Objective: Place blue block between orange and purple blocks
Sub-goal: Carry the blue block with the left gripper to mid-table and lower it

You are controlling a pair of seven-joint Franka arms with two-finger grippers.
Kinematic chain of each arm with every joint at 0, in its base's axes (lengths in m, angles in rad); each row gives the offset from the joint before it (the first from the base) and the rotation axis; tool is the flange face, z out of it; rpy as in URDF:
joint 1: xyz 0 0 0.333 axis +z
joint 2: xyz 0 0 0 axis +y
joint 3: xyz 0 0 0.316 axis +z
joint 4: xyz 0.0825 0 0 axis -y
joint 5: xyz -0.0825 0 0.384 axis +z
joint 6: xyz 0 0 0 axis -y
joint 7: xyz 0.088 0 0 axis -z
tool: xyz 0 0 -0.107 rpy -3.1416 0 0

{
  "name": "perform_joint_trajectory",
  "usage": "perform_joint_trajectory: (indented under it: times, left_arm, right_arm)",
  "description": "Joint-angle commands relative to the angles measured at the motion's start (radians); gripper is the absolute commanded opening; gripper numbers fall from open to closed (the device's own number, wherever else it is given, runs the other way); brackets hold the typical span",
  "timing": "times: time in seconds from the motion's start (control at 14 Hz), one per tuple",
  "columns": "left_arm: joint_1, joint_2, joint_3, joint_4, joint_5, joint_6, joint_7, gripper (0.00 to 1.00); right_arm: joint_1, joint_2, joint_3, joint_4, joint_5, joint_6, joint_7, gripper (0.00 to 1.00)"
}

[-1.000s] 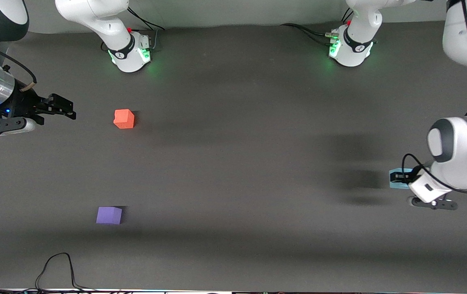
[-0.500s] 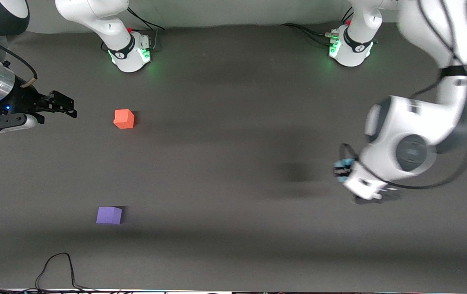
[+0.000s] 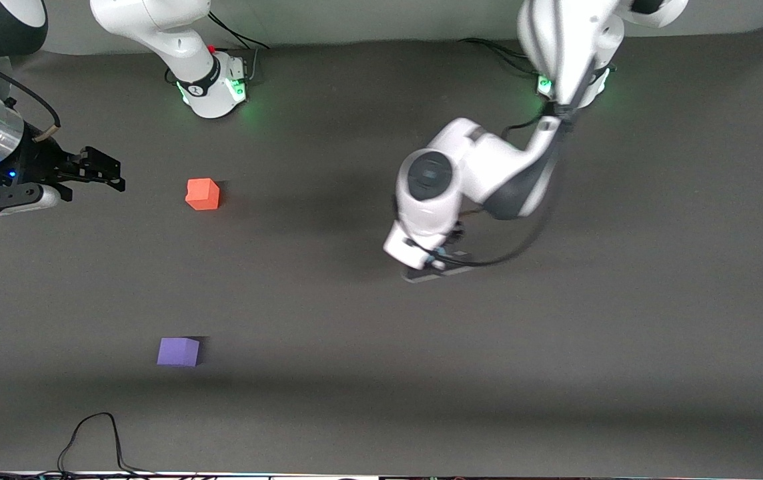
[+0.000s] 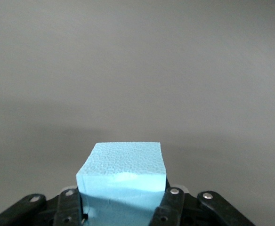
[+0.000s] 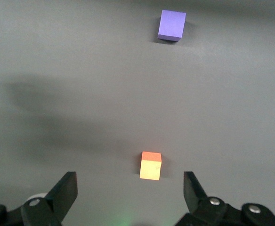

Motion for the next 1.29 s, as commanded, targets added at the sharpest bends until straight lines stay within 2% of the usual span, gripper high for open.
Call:
perform_joint_trajectory:
  times: [0.0,0.07,0.21,0.36,0.71,0.79,0.86,0.93,1.07,1.21]
  left_arm:
    - [-0.117,0.12,0.028,0.099,0.012,0.064,-0.062,0.47]
    - [-0.146,0.157,0.031,0.114,0.016,0.102,-0.069,0.47]
    - [-0.178,0.235,0.032,0.181,0.034,0.104,-0.089,0.47]
    - [-0.188,0.29,0.032,0.206,0.048,0.121,-0.088,0.47]
    - [-0.188,0.323,0.032,0.203,0.052,0.167,-0.086,0.49]
    - [-0.188,0.326,0.032,0.203,0.055,0.167,-0.085,0.62]
    - [-0.188,0.326,0.032,0.198,0.055,0.167,-0.085,0.9]
    - [-0.186,0.323,0.032,0.198,0.055,0.153,-0.082,0.97]
    - [-0.177,0.283,0.032,0.2,0.055,0.103,-0.076,1.0]
    - [-0.111,0.202,0.02,0.2,0.039,-0.006,-0.031,1.0]
  right_arm:
    - [0.009,-0.028,-0.01,0.003,-0.008,-0.04,0.001,1.0]
    - [0.009,-0.03,-0.012,0.012,-0.008,-0.043,0.001,1.0]
    - [0.007,-0.028,-0.012,0.015,-0.008,-0.047,0.001,1.0]
    - [0.009,-0.024,-0.009,0.015,-0.008,-0.047,0.007,1.0]
    - [0.011,-0.031,-0.004,0.017,-0.008,-0.051,0.015,1.0]
    - [0.011,-0.031,-0.001,0.021,-0.008,-0.051,0.015,1.0]
    - [0.017,-0.033,-0.001,0.024,-0.015,-0.051,0.015,1.0]
    - [0.021,-0.031,-0.001,0.024,-0.016,-0.049,0.015,1.0]
    - [0.024,-0.031,-0.001,0.023,-0.017,-0.049,0.015,1.0]
    - [0.024,-0.033,-0.001,0.021,-0.017,-0.049,0.018,1.0]
